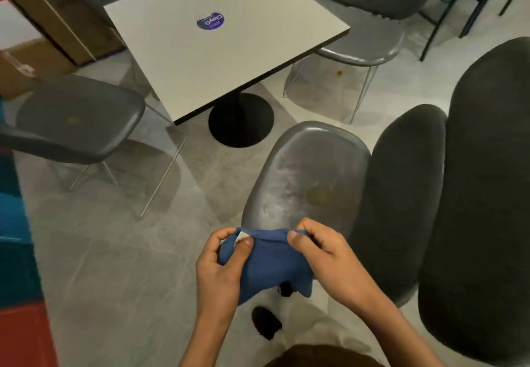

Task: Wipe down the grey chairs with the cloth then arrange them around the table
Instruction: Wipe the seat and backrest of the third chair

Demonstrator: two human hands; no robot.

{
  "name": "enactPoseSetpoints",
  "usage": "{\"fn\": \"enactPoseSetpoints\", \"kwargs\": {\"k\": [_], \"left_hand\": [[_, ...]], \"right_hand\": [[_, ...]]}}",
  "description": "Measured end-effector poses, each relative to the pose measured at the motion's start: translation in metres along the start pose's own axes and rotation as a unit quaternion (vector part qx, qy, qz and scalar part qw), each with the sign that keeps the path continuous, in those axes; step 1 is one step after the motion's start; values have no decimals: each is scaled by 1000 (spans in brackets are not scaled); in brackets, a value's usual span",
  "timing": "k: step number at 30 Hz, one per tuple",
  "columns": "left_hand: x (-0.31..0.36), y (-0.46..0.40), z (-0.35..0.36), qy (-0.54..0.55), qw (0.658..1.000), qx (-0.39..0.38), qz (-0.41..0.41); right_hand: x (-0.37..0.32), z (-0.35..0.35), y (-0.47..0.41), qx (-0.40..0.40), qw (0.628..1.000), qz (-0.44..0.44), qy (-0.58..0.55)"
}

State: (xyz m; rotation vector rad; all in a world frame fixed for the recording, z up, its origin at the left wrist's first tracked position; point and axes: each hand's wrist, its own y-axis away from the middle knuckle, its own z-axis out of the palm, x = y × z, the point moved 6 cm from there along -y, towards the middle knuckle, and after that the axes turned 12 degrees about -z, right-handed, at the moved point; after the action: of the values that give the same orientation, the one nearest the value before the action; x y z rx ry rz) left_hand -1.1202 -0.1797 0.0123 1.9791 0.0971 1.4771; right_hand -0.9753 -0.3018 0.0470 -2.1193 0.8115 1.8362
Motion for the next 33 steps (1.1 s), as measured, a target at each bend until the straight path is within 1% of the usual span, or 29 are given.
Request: {"fn": "enactPoseSetpoints", "kwargs": {"k": [4, 7, 10, 16, 19, 22, 26, 28, 31, 33], "left_hand": [[9, -34, 14, -48, 998, -35, -4], [25, -58, 27, -81, 995, -60, 11], [41, -80, 41, -99, 992, -78, 26], [61, -125, 76, -151, 973, -167, 55], [68, -151, 94, -168, 958, -228, 46], [72, -179, 108, -203, 933, -292, 51], [79, -215, 118, -265, 887, -376, 41], [81, -233, 124, -301, 859, -414, 32], [80, -253, 132, -368, 803, -467, 36], [81, -255, 140, -378, 778, -500, 41]], "right_hand": [[12, -9, -18, 43, 999, 13, 11], [22, -17, -34, 72, 997, 35, -3], [22, -24, -51, 93, 995, 33, -13], [21, -36, -84, 157, 987, 16, -17], [26, -37, -97, 209, 977, 29, -21], [31, -31, -109, 266, 963, 50, -10], [36, -12, -123, 365, 927, 79, -4], [33, -3, -131, 406, 910, 83, 2], [26, 10, -141, 442, 893, 83, 2], [22, 18, -145, 456, 886, 85, 2]]}}
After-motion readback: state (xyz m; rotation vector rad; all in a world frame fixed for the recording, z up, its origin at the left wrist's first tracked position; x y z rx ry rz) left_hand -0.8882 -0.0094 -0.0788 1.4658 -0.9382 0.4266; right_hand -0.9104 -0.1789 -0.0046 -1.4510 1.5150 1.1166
